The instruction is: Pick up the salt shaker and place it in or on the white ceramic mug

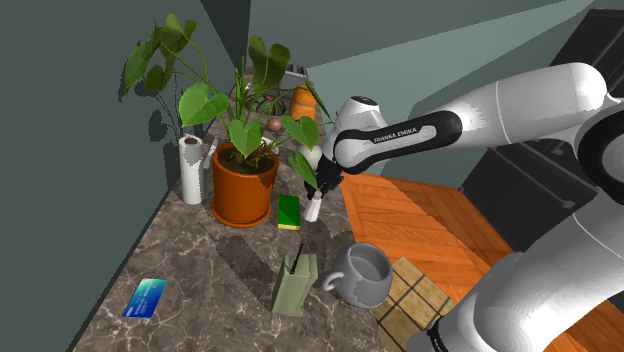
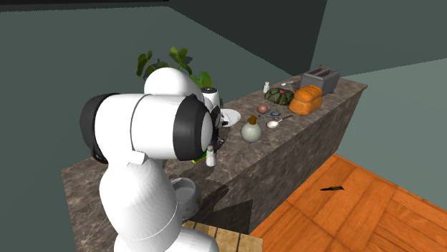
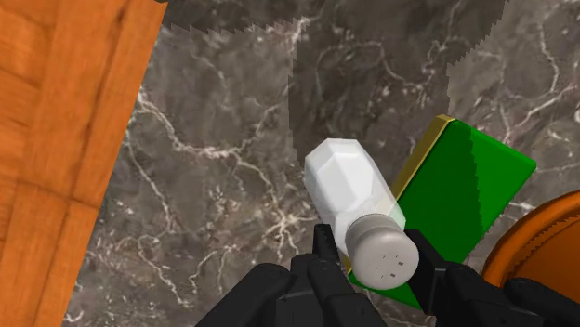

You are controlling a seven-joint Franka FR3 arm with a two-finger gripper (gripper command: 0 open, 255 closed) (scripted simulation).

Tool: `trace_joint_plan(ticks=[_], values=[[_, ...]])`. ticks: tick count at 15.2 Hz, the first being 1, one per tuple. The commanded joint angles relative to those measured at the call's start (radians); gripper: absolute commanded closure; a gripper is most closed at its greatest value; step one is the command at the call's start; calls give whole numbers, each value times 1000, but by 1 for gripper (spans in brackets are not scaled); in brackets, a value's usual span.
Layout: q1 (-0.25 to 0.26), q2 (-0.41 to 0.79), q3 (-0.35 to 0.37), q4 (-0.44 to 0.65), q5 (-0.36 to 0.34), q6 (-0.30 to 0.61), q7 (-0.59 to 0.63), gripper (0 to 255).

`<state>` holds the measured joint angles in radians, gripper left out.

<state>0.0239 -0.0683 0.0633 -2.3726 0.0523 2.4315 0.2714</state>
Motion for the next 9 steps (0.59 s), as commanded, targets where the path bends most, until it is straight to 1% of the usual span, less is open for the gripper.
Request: trace_joint_plan(ticks=[1,8,9], values=[[0,0,0,0,0,0,0,255],[0,0,0,0,0,0,0,255],[0,-8,0,5,0,-14,0,255]])
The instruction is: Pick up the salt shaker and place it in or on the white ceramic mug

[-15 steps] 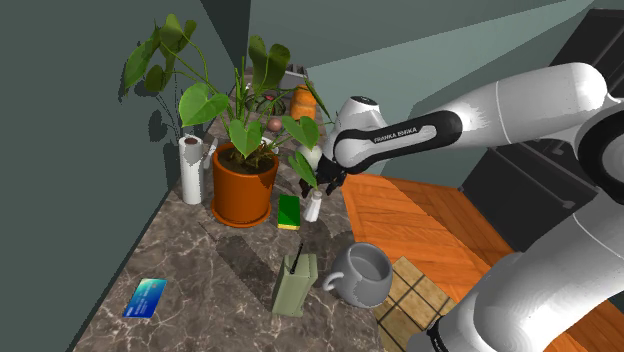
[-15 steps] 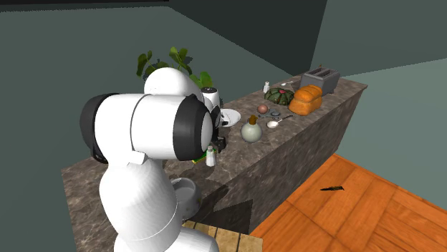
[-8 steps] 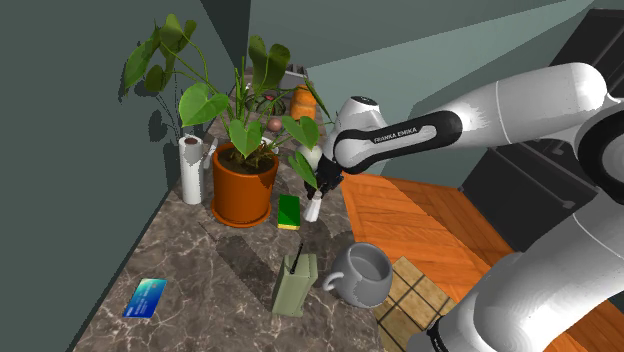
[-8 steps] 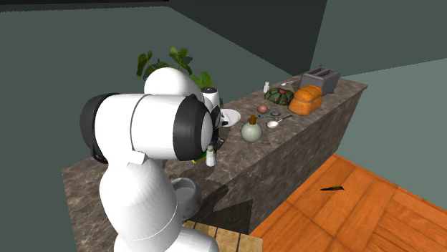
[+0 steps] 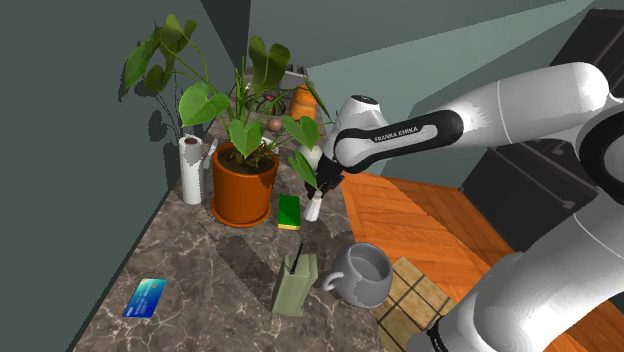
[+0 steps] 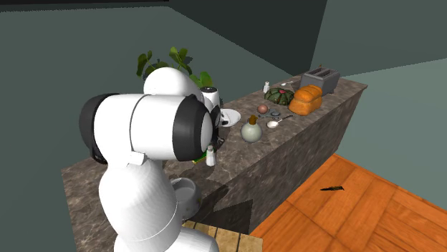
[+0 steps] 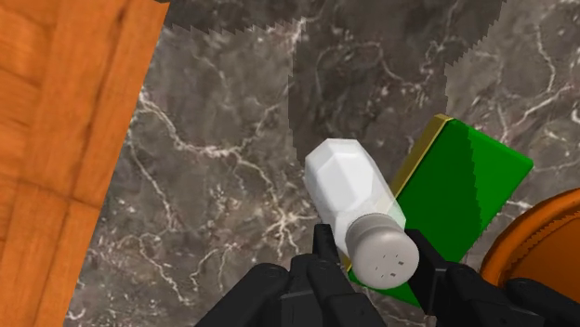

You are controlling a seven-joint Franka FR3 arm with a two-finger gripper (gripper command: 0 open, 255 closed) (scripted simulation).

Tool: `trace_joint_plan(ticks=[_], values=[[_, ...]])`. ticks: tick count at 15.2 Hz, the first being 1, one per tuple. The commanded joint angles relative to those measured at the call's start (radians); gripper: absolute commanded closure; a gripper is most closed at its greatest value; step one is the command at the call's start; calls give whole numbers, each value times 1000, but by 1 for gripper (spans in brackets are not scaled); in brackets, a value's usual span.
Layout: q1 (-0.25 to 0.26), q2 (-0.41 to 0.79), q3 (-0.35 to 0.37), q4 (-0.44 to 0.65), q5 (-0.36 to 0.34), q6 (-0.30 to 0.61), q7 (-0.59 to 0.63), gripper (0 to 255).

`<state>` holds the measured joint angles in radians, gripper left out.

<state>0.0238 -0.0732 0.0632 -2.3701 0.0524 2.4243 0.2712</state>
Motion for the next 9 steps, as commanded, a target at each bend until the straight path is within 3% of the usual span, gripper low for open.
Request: trace_joint_plan(ticks=[1,9], values=[[0,-12,0,9,0,-20,1,255],[-1,-69,-2,63,-1,-132,3,255]])
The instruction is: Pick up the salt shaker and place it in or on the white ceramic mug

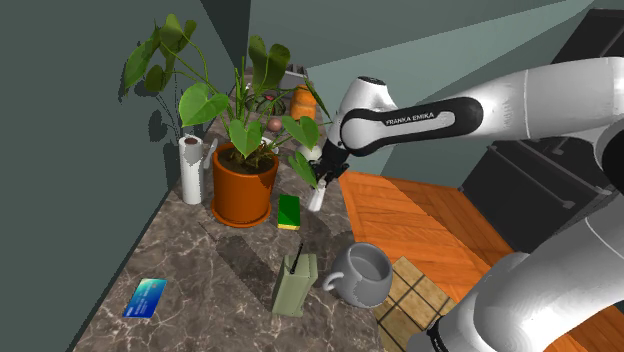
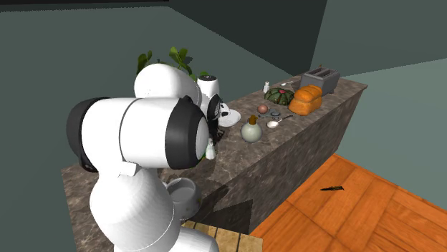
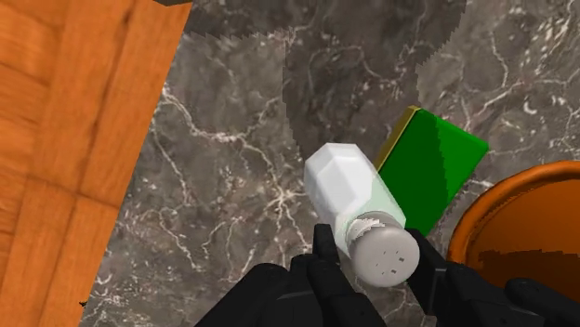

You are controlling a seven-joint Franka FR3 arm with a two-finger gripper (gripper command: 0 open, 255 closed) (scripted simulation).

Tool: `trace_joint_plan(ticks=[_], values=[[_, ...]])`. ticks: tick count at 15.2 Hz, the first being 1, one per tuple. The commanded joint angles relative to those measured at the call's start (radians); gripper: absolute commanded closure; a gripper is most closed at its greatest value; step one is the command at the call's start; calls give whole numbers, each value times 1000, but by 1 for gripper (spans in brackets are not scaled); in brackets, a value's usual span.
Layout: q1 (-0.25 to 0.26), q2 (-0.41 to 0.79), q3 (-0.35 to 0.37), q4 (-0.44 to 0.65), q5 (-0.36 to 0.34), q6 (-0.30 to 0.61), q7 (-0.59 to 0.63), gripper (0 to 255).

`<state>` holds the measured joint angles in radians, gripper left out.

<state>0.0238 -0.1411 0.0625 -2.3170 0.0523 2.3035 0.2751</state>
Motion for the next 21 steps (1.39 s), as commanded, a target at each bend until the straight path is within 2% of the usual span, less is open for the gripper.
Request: trace_joint_plan(ticks=[1,21], values=[[-1,-7,-1,17,-1,-25,0,255],[-3,-83,-5,214,-4,-298,7,255]])
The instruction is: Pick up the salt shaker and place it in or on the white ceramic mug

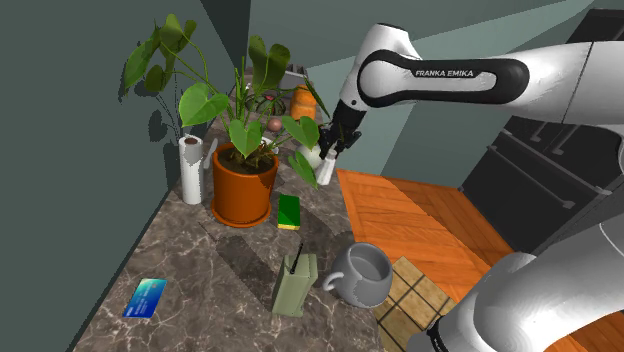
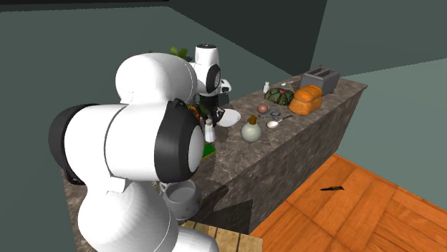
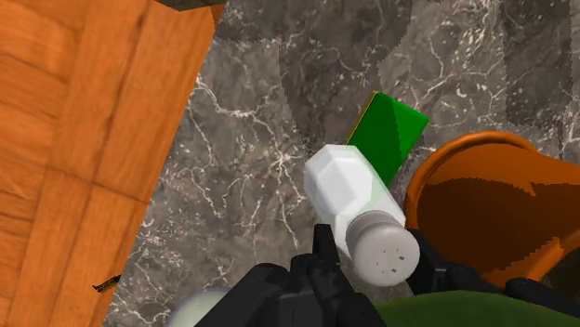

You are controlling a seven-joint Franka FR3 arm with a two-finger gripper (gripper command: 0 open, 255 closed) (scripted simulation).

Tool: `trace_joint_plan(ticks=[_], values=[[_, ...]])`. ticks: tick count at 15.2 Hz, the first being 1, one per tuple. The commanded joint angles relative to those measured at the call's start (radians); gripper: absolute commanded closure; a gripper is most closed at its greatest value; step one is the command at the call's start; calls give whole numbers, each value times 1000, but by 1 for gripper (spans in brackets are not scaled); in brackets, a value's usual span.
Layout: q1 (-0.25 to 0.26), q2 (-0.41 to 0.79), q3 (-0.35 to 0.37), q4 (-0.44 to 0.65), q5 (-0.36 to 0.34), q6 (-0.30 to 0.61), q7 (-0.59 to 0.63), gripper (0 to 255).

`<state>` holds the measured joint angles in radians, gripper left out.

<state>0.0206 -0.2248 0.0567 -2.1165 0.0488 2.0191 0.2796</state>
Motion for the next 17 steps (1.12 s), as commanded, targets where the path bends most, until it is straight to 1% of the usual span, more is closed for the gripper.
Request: trace_joint_plan(ticks=[1,2,9,13,17], values=[[0,-1,1,26,-1,-27,3,255],[0,-2,1,32,-1,-34,3,255],[28,-271,30,-177,22,-92,49,255],[49,-426,50,-270,41,-152,80,255],[75,-581,73,-344,64,-231,117,255]])
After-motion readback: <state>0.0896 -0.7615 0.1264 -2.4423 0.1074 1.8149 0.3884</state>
